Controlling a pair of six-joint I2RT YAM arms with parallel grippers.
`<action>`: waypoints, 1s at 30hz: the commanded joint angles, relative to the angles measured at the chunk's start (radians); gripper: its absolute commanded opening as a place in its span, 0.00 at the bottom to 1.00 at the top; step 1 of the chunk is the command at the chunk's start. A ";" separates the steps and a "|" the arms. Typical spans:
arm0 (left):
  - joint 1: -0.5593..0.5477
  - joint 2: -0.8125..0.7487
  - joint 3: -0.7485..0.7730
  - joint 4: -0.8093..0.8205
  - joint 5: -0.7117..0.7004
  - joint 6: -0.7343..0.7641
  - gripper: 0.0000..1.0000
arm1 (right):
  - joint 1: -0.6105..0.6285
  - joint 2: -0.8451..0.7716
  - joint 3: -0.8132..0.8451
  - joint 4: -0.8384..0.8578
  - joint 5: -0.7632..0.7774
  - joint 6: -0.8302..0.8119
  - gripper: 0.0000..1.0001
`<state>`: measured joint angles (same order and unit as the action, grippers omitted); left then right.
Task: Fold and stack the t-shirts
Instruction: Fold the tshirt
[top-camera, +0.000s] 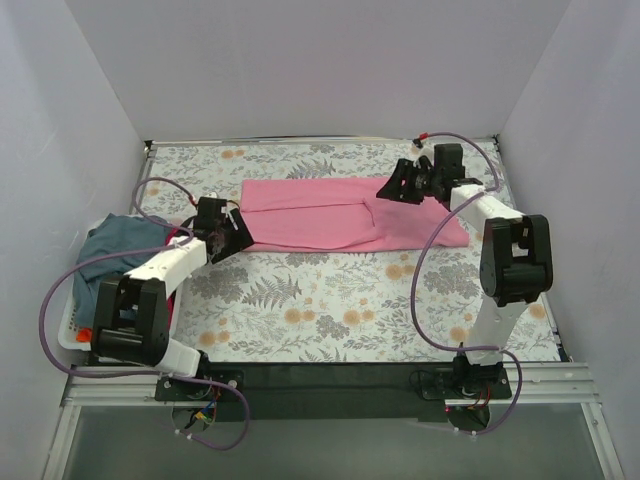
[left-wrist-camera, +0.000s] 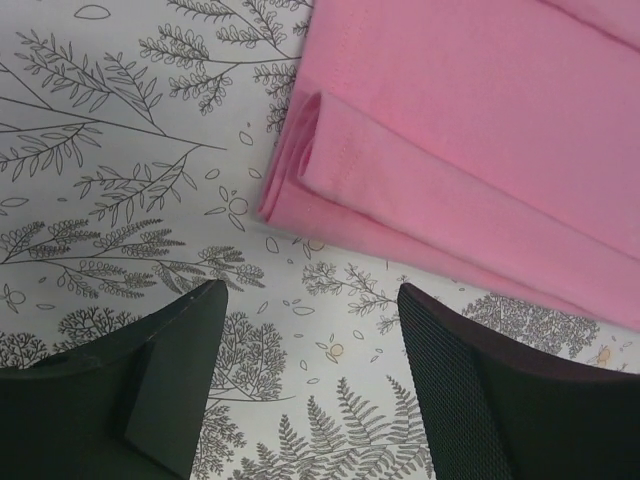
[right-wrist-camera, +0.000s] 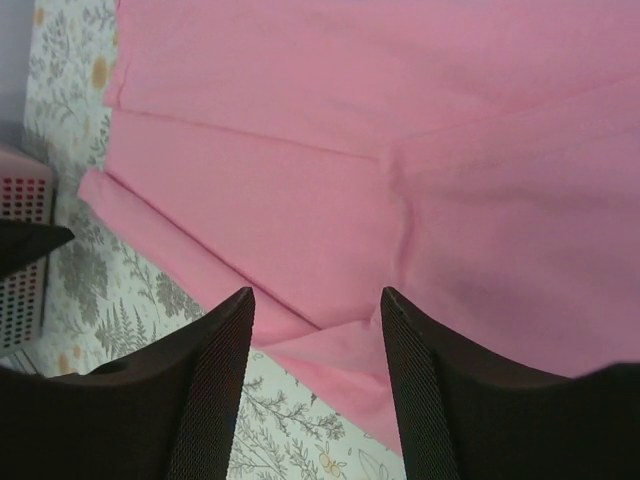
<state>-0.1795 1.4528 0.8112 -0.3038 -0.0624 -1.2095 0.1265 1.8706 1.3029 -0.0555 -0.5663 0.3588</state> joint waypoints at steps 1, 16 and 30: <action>0.011 0.026 0.075 -0.011 0.041 -0.022 0.63 | 0.048 -0.074 -0.045 -0.110 0.081 -0.138 0.50; 0.011 0.221 0.273 -0.069 0.061 -0.067 0.60 | 0.170 -0.091 -0.177 -0.089 0.118 -0.040 0.50; 0.012 0.317 0.336 -0.113 0.010 -0.079 0.54 | 0.239 -0.091 -0.206 -0.067 0.169 0.058 0.50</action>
<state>-0.1715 1.7664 1.1126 -0.4000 -0.0273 -1.2819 0.3511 1.7905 1.1004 -0.1547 -0.4133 0.3912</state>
